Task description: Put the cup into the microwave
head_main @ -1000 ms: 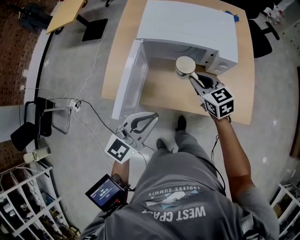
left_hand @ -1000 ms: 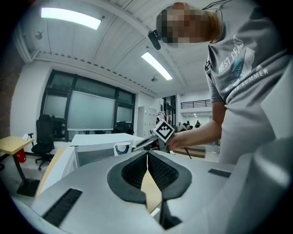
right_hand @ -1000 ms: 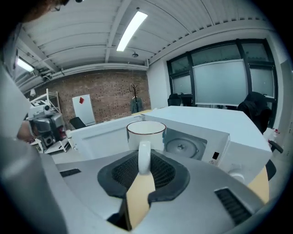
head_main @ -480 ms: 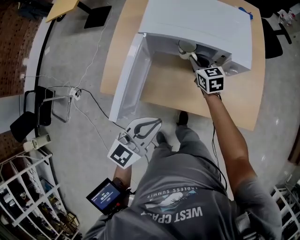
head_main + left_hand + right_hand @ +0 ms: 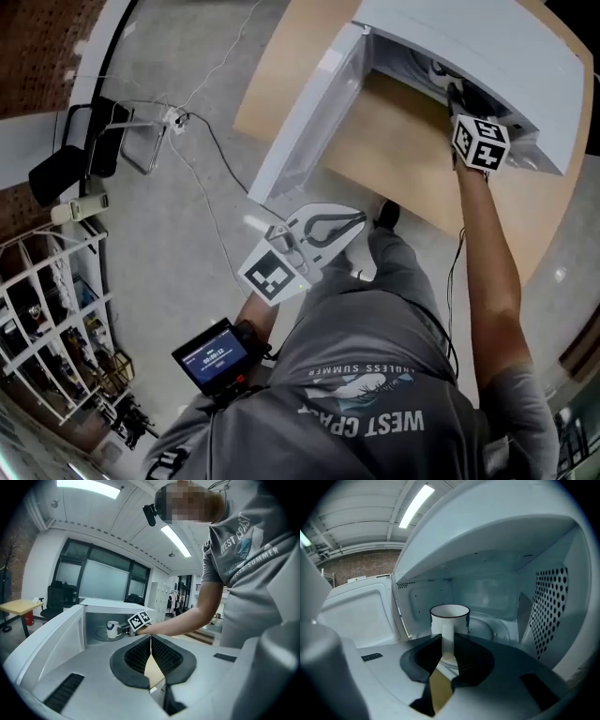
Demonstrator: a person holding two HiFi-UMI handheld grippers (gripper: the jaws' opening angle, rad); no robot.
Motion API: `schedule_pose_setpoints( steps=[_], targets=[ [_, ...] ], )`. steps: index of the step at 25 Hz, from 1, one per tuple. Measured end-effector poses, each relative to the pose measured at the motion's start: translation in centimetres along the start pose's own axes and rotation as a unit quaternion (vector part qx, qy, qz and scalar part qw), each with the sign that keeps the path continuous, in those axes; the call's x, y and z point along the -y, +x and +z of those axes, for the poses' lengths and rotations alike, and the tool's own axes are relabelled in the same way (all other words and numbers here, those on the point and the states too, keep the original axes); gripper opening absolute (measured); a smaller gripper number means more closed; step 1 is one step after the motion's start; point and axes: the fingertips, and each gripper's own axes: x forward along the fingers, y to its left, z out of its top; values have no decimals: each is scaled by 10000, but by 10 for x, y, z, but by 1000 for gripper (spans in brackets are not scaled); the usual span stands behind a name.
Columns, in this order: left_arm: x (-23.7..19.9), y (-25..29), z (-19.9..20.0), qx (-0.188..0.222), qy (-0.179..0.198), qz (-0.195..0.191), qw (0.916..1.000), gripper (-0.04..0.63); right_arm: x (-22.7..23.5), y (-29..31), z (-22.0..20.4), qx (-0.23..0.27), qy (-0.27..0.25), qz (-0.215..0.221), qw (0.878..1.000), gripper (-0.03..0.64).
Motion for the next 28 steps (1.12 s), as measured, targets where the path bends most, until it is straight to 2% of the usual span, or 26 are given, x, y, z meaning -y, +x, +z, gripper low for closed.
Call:
schedule_pose_setpoints(
  steps=[2,5,11,18,25,28],
  targets=[
    [0,-4,7,219,254,-81,9994,23,0,0,7,135,-54,-116,9998,72],
    [7,-26,9,264,513,-127,9983,23,-14,-3,9,293,-153,-218,9992,72],
    [-6,-16,11,412,419,-101,9982,23,-13,13,17,596,-499,-136,9969,72],
    [-36,11,6,432,394,-38,9983,23,-11,20,27,776,-564,-98,9953,72],
    [-57,78,-14,616,197,105,9978,23,8,35,6,896,-501,-45,9947,72],
    [-62,98,-10,719,211,58,9972,23,7,33,9,900,-460,-33,9949,72]
  ],
)
